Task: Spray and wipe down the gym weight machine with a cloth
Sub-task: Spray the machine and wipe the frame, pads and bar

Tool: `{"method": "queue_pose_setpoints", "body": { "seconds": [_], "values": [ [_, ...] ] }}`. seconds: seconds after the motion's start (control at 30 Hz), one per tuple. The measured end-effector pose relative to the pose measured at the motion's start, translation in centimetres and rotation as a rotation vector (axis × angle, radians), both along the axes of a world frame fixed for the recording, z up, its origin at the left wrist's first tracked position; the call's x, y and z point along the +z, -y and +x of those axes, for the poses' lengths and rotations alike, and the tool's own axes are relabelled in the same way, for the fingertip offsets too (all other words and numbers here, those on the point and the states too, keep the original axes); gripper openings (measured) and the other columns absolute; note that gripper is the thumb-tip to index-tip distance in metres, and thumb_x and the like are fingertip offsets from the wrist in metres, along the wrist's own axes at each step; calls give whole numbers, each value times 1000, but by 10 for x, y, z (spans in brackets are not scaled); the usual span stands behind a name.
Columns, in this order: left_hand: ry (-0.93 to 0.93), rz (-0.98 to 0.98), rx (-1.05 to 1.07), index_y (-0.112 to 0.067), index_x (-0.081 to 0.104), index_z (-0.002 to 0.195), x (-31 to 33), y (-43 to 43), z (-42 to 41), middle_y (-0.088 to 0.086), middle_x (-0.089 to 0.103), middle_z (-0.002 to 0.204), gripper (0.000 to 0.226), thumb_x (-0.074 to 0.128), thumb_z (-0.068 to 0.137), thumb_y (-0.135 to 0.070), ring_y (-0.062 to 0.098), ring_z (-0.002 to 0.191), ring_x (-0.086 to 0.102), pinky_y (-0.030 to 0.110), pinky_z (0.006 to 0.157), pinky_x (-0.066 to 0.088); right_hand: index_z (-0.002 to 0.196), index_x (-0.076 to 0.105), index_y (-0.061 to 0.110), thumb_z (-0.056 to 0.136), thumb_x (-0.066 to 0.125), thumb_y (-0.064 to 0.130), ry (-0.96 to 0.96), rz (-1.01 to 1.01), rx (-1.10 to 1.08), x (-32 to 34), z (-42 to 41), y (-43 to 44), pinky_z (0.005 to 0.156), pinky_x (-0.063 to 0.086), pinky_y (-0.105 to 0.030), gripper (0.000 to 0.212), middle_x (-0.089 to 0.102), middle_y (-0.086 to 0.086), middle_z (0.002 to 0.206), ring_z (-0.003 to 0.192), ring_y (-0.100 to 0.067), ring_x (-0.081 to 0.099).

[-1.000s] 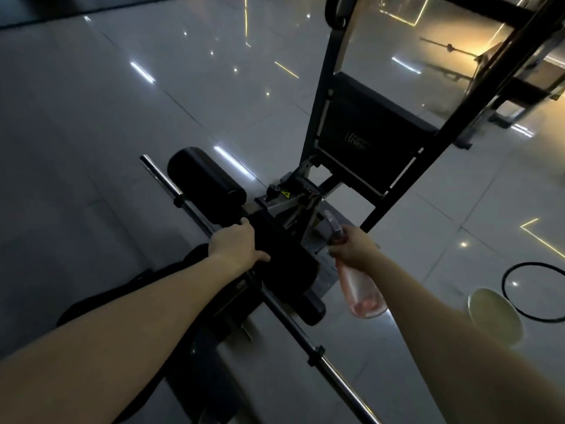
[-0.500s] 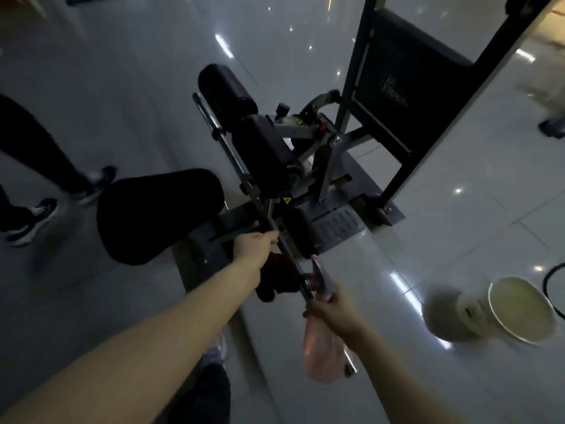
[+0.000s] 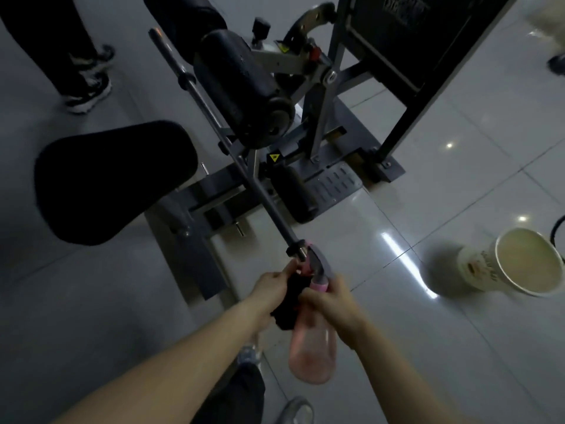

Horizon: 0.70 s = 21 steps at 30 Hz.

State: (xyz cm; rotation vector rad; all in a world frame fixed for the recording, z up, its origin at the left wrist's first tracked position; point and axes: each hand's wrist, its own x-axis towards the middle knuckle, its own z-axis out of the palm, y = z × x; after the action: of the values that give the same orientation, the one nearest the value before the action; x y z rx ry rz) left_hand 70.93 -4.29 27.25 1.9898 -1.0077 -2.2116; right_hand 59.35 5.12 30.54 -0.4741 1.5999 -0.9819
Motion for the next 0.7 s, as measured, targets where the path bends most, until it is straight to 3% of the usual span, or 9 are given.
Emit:
{"method": "queue_pose_setpoints", "body": {
  "seconds": [0.1, 0.17, 0.23, 0.3, 0.43, 0.57, 0.7],
  "values": [
    [89, -68, 18, -13, 76, 88, -35, 18, 8, 16, 77, 88, 41, 68, 90, -54, 34, 84, 75, 51, 90, 59, 104, 63, 5, 80, 64, -7, -91, 56, -17, -20, -4, -7, 76, 60, -56, 26, 62, -28, 91, 76, -35, 67],
    [94, -68, 44, -13, 76, 89, -51, 26, 13, 16, 76, 89, 34, 71, 91, -46, 34, 85, 74, 48, 91, 59, 98, 62, 10, 82, 68, -3, -166, 78, 66, -35, -8, -14, 68, 62, -50, 21, 62, -15, 84, 67, -29, 66],
    [91, -91, 39, -9, 76, 94, -70, 28, 17, 16, 76, 89, 35, 73, 89, -44, 34, 85, 74, 46, 90, 59, 97, 62, 17, 81, 76, 28, -276, 127, 222, -50, -14, -19, 64, 61, -45, 24, 65, -6, 84, 64, -25, 70],
    [84, -102, 22, -6, 76, 96, -89, 29, 16, 18, 76, 89, 37, 76, 87, -42, 35, 84, 74, 46, 87, 61, 93, 62, 23, 76, 69, 56, -423, 163, 369, -70, -28, -15, 66, 58, -46, 37, 66, -6, 79, 65, -23, 69],
    [33, -92, -9, 2, 77, 98, -137, 27, 4, 23, 76, 90, 42, 79, 84, -37, 39, 80, 74, 46, 80, 62, 94, 55, 33, 88, 64, 47, -669, 119, 598, -116, -61, 18, 64, 44, -28, 18, 60, 7, 83, 76, -13, 59],
    [-109, -60, -6, 8, 75, 100, -172, 30, -13, 26, 73, 93, 42, 80, 86, -31, 34, 65, 67, 39, 62, 55, 95, 58, 28, 93, 62, 39, -770, 43, 643, -147, -79, 65, 74, 51, -34, 12, 63, 1, 87, 82, -18, 63],
    [-162, -186, -59, 4, 76, 101, -195, 35, -17, 22, 75, 85, 40, 79, 88, -33, 32, 64, 70, 35, 58, 56, 97, 64, 15, 93, 56, 41, -1008, 32, 706, -173, -85, 98, 80, 54, -42, 28, 65, -7, 91, 85, -24, 63]
  ]
}}
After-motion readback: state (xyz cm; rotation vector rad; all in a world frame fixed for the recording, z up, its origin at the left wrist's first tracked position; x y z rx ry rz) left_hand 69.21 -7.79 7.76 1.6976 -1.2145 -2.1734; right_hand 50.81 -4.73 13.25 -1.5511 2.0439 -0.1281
